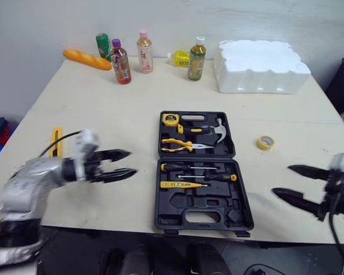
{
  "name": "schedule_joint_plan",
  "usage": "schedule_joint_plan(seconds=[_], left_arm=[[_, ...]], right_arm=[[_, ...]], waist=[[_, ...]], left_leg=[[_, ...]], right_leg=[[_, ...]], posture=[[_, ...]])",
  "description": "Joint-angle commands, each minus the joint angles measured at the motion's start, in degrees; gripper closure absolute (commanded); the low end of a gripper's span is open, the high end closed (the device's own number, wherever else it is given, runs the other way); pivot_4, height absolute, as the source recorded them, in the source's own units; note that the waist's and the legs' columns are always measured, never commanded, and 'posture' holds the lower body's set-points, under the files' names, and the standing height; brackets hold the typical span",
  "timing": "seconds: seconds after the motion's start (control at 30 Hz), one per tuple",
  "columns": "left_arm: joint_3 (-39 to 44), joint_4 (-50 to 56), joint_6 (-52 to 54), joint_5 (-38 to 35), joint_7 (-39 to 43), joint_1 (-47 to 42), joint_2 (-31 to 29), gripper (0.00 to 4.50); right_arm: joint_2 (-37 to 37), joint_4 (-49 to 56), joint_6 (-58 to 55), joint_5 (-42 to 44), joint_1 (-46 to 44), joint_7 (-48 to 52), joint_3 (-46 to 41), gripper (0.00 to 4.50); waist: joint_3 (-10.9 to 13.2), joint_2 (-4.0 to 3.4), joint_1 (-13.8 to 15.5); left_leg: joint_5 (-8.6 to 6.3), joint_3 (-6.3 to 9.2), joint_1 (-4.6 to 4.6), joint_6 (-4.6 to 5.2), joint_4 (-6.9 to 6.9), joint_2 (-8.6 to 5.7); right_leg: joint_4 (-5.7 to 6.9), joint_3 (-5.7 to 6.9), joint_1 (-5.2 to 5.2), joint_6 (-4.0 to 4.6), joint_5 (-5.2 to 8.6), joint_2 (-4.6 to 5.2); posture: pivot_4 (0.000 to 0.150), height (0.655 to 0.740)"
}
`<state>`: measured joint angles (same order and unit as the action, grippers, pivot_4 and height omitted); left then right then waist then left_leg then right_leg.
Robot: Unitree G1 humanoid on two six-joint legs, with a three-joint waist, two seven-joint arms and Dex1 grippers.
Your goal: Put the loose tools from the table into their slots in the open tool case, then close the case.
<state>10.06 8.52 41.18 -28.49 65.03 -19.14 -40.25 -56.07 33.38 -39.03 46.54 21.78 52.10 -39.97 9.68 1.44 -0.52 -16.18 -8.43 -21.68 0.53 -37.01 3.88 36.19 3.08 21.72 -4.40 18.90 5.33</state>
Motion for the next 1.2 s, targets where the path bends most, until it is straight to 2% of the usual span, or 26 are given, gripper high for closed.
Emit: schedule_joint_plan(seconds=[0.03, 0.2, 0.27, 0.43, 0.53, 0.6, 0.73, 0.9, 1.03, 1.1, 1.2], left_arm=[[25.68, -2.33, 1.81, -0.54, -4.76, 17.51, -4.90, 0.06], [35.74, -7.47, -0.38, 0.94, -12.88, 24.43, -2.92, 0.06], [41.41, -4.42, 1.30, -1.13, -16.13, 27.63, 0.13, 0.06], [40.99, 1.87, 2.79, -3.04, -22.47, 28.45, 3.50, 0.06], [35.48, 5.27, 3.27, 0.44, -32.27, 24.42, 6.79, 0.06], [32.40, 6.64, 5.17, 2.39, -37.81, 21.96, 7.47, 0.06], [28.60, 4.56, 11.92, 3.57, -44.93, 13.98, 5.15, 0.06], [27.02, -3.82, 15.59, 6.20, -51.75, 4.96, 2.87, 0.06], [21.48, -14.63, 12.14, 10.19, -51.71, -0.60, -1.22, 0.06], [20.30, -18.07, 11.83, 10.35, -51.16, -2.48, -1.73, 0.06], [15.16, -25.22, 9.14, 11.34, -47.42, -6.46, -2.32, 0.06]], right_arm=[[-2.59, -18.37, 6.12, -7.78, 0.01, 5.33, -8.10, 0.00], [-3.63, -31.46, 10.95, -9.81, -4.87, 8.58, -7.94, 0.00], [-5.42, -39.38, 13.34, -12.33, -8.33, 8.56, -6.27, 0.00], [-7.32, -44.72, 15.11, -14.12, -13.34, 11.17, -3.36, 0.00], [-7.27, -36.49, 11.93, -11.44, -13.25, 14.80, -0.18, 0.00], [-6.88, -30.20, 9.00, -8.66, -13.12, 16.33, 0.71, 0.00], [-6.44, -17.69, 0.82, 0.97, -14.40, 17.25, 0.84, 0.00], [-6.15, -10.42, -2.66, 7.29, -17.09, 16.87, 1.11, 0.00], [-5.76, -5.54, -5.17, 13.09, -21.81, 13.69, 3.33, 0.00], [-5.62, -4.07, -5.33, 13.66, -22.24, 13.11, 3.79, 0.00], [-5.11, -2.12, -5.77, 15.76, -22.70, 11.68, 4.09, 0.00]], waist=[[0.03, 0.05, -0.07], [0.05, 0.04, -0.07], [0.07, -0.02, 0.23], [0.12, -0.12, 0.33], [0.17, -0.46, 0.44], [0.27, -0.65, 0.38], [0.41, -0.49, 0.20], [0.46, -0.42, 0.30], [0.43, -0.38, 0.33], [0.44, -0.35, 0.40], [0.47, -0.30, 0.67]], left_leg=[[-0.03, -0.01, 0.00, 0.03, -0.01, 0.01], [-0.31, -0.01, 0.02, -0.11, 0.02, -0.04], [-0.39, -0.01, 0.02, -0.20, 0.02, -0.05], [-0.53, -0.07, 0.02, -0.21, 0.13, -0.12], [-0.51, -0.06, 0.03, -0.26, 0.19, -0.11], [-0.51, -0.08, 0.07, -0.24, 0.18, -0.12], [-0.49, -0.08, 0.06, -0.29, 0.18, -0.02], [-0.54, -0.09, 0.01, -0.34, 0.22, -0.04], [-0.53, -0.09, -0.35, -0.35, 0.15, -0.05], [-0.26, -0.09, -0.75, -0.26, 0.04, -0.05], [-0.18, -0.11, -0.85, -0.32, 0.03, -0.07]], right_leg=[[-0.03, 0.00, 0.00, -0.02, -0.01, 0.01], [-0.26, 0.02, -0.04, 0.10, 0.05, 0.16], [-0.30, 0.00, -0.05, 0.86, 0.46, 0.27], [-0.35, -0.04, 0.00, 0.96, 0.50, 0.44], [-0.32, -0.03, -0.02, 0.91, 0.47, 0.42], [-0.32, -0.05, -0.09, -0.06, -0.06, 0.39], [-0.31, -0.08, -0.05, -0.11, -0.09, 0.16], [-0.40, -0.08, 0.01, -0.08, -0.07, 0.16], [-0.33, -0.06, 0.41, -0.08, -0.07, 0.16], [-0.21, -0.06, 0.79, -0.09, -0.08, 0.17], [-0.24, -0.05, 0.86, -0.09, -0.08, 0.17]], posture=[[0.150, 0.7355], [0.150, 0.7355], [0.150, 0.7355], [0.150, 0.7355], [0.150, 0.7355], [0.150, 0.7355], [0.150, 0.7355], [0.150, 0.7355], [0.150, 0.7355], [0.150, 0.7355], [0.150, 0.7355]])
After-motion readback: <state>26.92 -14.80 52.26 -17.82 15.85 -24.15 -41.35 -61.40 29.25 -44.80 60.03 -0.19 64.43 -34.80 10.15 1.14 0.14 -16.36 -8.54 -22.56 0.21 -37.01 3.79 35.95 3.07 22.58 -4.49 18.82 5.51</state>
